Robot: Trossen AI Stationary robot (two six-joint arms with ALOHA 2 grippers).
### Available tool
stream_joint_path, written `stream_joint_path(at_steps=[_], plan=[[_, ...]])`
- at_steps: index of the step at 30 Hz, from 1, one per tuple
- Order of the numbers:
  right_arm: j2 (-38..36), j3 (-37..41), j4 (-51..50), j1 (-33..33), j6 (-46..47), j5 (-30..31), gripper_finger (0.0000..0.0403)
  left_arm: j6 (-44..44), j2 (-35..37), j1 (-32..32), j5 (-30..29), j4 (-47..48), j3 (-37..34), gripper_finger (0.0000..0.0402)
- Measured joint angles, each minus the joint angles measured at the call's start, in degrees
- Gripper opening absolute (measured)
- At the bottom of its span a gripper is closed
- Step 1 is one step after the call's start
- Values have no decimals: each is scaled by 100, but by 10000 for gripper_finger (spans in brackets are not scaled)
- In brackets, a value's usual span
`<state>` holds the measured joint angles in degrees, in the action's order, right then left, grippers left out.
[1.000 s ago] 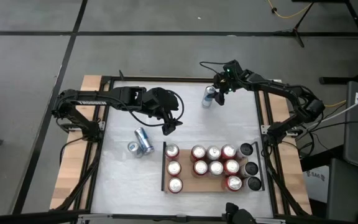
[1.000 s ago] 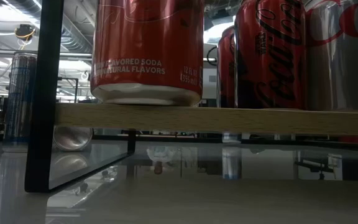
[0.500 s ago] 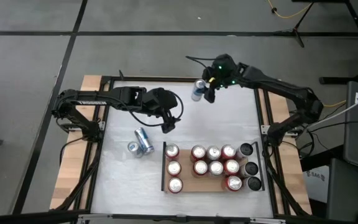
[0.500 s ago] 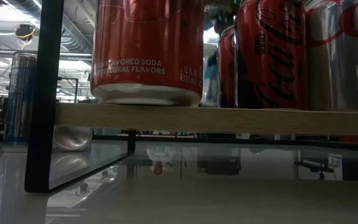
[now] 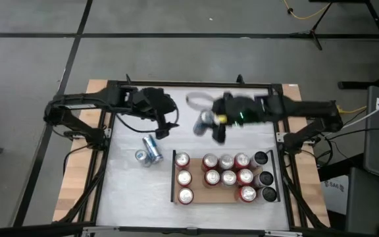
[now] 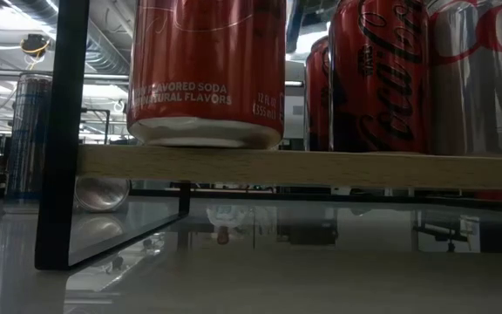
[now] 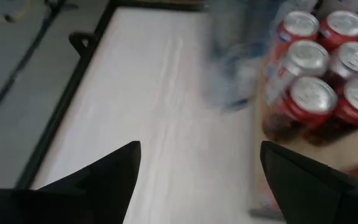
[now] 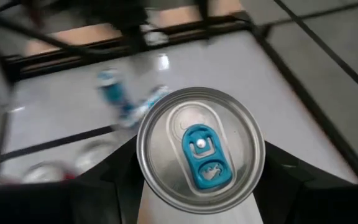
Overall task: Place canned beverage on shelf
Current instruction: Put the top right blue soda can on the shelf
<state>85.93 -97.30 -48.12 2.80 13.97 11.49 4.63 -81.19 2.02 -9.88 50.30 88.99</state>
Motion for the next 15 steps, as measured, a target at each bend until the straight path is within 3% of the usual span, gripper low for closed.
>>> stream_joint_path(at_steps=[3,7,11,15], plan=[[0,-67,-13,744,109,392,223,529,265,-56,32,179,0,322],[0,-74,-244,1363,84,431,223,1132,568,-235,34,193,0,322],[0,-38,-906,1825,37,551,223,1173,652,-442,-111,136,4,322],[7,23,-759,2198,448,875,223,1181,654,-577,-423,-12,4,322]])
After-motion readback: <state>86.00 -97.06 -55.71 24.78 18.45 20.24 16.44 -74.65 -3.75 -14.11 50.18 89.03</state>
